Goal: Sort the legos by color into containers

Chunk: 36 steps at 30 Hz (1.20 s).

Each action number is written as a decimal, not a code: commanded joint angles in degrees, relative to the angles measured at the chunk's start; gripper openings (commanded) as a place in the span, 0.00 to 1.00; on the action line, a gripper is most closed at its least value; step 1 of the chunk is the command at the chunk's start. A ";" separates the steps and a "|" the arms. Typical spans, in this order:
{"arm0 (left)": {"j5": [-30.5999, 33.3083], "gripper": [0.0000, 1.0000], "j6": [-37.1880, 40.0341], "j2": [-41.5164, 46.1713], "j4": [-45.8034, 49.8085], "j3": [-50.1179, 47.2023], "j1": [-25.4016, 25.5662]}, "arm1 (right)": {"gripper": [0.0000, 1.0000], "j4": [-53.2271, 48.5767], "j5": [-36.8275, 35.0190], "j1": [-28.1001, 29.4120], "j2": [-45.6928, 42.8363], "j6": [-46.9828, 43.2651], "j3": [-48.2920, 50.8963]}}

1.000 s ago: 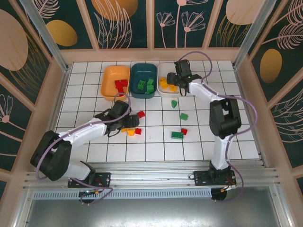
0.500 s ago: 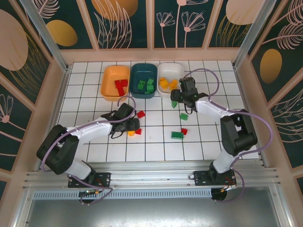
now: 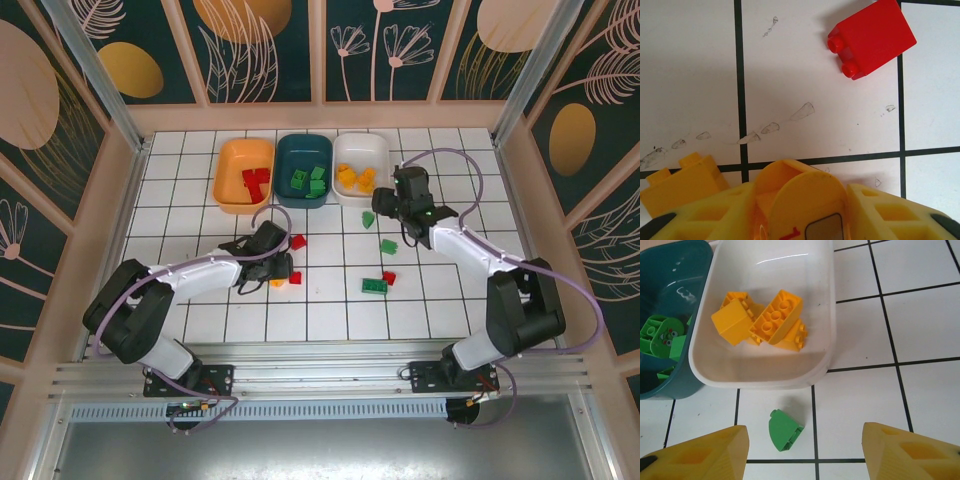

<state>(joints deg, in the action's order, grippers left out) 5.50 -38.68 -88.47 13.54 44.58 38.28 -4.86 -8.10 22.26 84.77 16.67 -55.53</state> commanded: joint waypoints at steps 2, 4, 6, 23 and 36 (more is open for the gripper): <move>0.40 0.44 0.20 -1.93 2.50 0.15 0.78 | 0.62 1.71 -1.54 -0.69 -3.01 0.63 2.20; -0.02 0.45 0.19 -2.43 2.30 0.58 0.97 | 0.62 2.05 -1.43 -0.75 -3.46 0.75 2.88; -0.63 0.48 0.18 -3.16 2.04 1.28 1.31 | 0.62 2.28 -1.47 -0.86 -3.86 0.83 3.40; 1.23 0.68 1.42 -5.03 4.48 4.47 1.93 | 0.62 3.11 -1.04 -1.65 -5.64 1.03 5.25; 2.15 0.33 3.15 -5.93 4.59 6.96 1.97 | 0.62 3.11 -1.17 -1.75 -7.58 1.09 6.14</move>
<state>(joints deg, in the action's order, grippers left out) 6.74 -36.60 -94.04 16.10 49.04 40.07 -3.03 -8.05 20.97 78.91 16.88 -50.48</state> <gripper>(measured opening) 0.382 0.623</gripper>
